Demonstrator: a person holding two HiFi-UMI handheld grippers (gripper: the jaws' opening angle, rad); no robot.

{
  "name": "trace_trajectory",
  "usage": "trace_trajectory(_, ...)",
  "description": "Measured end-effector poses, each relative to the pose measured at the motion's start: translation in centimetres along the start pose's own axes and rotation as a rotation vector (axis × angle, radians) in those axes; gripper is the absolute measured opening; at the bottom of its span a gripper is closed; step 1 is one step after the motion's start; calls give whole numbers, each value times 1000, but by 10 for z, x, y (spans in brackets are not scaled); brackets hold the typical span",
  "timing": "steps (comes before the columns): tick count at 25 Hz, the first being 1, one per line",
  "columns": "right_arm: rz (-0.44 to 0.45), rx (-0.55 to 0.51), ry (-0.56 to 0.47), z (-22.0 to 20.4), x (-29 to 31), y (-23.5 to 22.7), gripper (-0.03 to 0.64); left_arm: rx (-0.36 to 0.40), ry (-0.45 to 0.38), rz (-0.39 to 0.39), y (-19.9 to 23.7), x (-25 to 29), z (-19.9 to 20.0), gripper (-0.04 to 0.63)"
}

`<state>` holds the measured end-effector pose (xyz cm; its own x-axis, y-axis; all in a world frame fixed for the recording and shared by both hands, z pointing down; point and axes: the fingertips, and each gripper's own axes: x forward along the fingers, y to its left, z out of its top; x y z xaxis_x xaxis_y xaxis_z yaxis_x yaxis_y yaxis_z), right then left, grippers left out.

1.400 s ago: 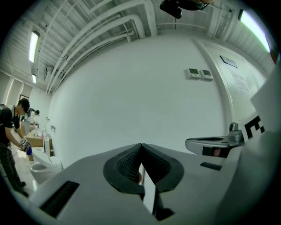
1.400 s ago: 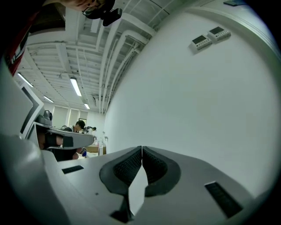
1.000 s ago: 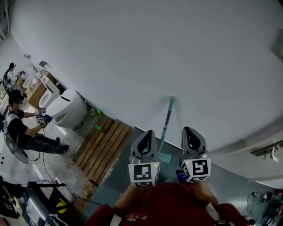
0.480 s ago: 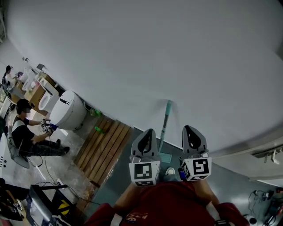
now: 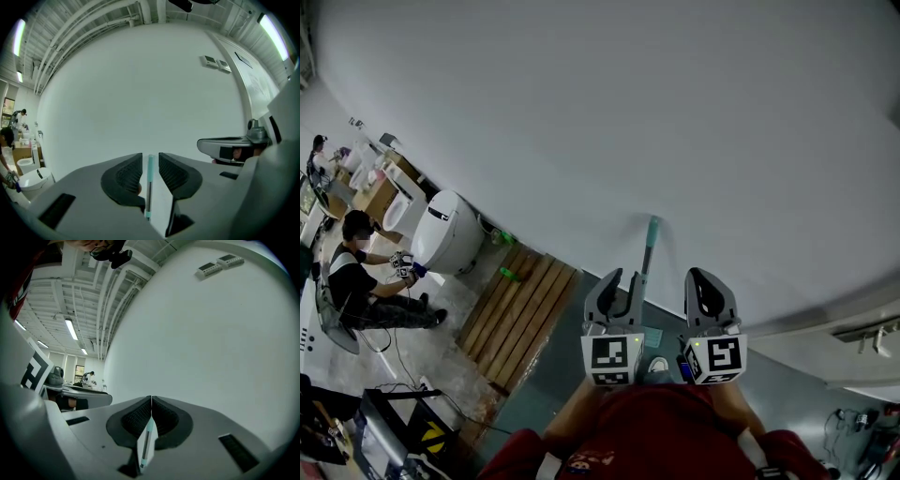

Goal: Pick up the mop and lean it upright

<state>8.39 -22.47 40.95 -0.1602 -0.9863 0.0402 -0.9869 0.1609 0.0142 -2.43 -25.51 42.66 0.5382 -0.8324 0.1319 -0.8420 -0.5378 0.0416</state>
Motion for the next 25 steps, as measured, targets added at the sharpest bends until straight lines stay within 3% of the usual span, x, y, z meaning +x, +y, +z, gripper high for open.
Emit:
trace_trajectory(2, -1, 1, 1, -2, -1, -5, 20, 0, 16, -11, -5, 12, -10, 153)
trace_trajectory(17, -15, 26, 10, -9, -2, -37, 20, 28, 88, -32, -18, 124, -47, 308)
trace_trajectory(25, -28, 15, 18, -9, -6, -45, 20, 36, 143, -40, -15, 157, -72, 330)
